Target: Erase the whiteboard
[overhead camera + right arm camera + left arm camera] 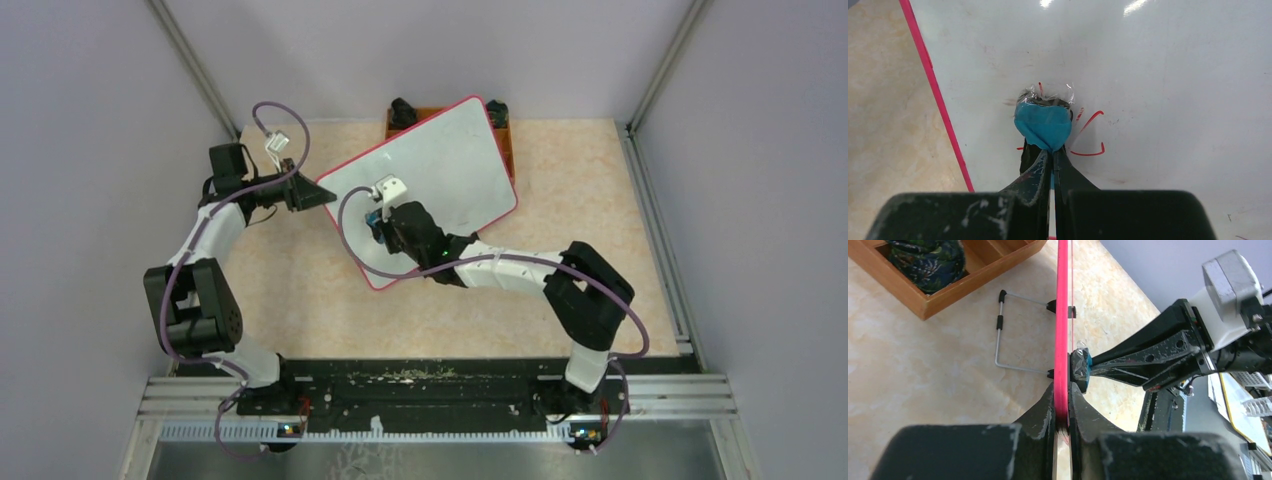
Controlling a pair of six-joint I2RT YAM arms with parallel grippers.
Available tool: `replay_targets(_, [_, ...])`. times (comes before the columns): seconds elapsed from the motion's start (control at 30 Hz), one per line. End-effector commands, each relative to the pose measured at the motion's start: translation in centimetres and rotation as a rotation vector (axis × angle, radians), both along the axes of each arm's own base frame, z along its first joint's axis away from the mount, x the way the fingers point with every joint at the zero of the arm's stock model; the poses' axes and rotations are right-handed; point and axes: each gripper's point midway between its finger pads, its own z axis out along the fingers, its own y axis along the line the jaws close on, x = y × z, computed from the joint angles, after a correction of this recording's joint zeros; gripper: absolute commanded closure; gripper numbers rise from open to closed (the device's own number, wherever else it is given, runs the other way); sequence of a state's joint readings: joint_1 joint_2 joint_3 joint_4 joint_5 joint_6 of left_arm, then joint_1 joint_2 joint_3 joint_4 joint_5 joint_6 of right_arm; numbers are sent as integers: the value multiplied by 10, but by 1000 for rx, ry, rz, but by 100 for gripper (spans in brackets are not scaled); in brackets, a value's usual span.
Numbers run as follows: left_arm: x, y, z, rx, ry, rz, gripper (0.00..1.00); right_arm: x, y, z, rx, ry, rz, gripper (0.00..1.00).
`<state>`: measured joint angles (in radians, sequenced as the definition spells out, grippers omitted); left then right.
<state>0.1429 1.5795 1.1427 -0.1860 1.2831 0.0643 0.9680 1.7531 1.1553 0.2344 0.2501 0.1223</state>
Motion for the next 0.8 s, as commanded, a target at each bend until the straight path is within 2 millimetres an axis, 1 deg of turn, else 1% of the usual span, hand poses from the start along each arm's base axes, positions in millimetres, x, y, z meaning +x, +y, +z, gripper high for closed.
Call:
replay_targets(0.0, [0,-9,12,13,-112,-56,100,-12,41,-8,7,-5,42,100])
replay_targets(0.1, [-1,-9,13,14,-114,-58,100,-5,36,-5,-10,-27,0,100])
replay_targets(0.2, [-1,-8,12,21,-117,-55,100,3,19,2,-43,-68,-53,100])
replay_targets(0.4, [-1,-9,12,17,-115,-60,100,28,-30,21,-39,-96,-148,100])
replay_targets(0.63, [-1,-9,11,16,-112,-61,100,66,-91,28,-39,-107,-263,100])
replay_targets(0.7, [-1,-9,12,16,-115,-61,100,72,-101,24,-38,-96,-278,100])
replay_targets(0.73, [-1,-9,13,16,-116,-61,100,72,-105,38,-12,-112,-283,100])
replay_targets(0.77, [-1,-9,13,16,-113,-61,100,72,-106,41,-4,-114,-280,100])
